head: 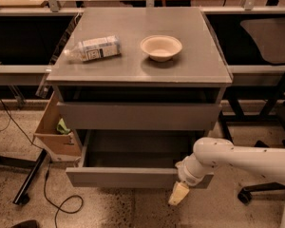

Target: Open middle drawer

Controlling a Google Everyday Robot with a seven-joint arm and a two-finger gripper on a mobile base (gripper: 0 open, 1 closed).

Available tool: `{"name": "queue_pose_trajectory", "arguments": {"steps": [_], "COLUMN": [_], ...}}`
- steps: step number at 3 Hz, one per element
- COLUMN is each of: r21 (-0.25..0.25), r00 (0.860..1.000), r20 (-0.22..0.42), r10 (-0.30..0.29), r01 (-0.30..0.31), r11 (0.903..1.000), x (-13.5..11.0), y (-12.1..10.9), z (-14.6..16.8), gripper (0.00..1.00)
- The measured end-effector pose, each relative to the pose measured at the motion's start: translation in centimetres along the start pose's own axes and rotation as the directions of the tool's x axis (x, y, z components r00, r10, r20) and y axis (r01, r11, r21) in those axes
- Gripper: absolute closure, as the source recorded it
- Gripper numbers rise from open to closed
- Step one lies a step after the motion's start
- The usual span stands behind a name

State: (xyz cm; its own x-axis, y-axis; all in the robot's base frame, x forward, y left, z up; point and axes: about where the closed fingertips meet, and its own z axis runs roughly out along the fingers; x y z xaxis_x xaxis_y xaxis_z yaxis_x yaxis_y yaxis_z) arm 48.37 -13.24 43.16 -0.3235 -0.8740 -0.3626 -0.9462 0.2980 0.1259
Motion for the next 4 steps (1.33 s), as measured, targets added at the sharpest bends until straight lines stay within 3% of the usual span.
{"name": "queue_pose_trajectory", "arguments": {"steps": [1, 2, 3, 4], "r21": [-0.030, -0.055, -0.077, -0.096], "r00": [0.999, 0.998, 0.995, 0.993], "r20": [-0.031, -0.055, -0.078, -0.100], "r10": [-0.020, -0.036, -0.055, -0.069], "r01": [0.019, 0.033, 0.049, 0.060], "r11": [0.9994, 0.9979, 0.9958, 0.9936], "x": [0.3, 0.7, 0.8, 1.0], "y": [1.0, 1.6, 2.0, 2.4], "z": [-0.8, -1.3, -1.6, -1.8], "gripper": [0.39, 0.40, 0.22, 0.20]}}
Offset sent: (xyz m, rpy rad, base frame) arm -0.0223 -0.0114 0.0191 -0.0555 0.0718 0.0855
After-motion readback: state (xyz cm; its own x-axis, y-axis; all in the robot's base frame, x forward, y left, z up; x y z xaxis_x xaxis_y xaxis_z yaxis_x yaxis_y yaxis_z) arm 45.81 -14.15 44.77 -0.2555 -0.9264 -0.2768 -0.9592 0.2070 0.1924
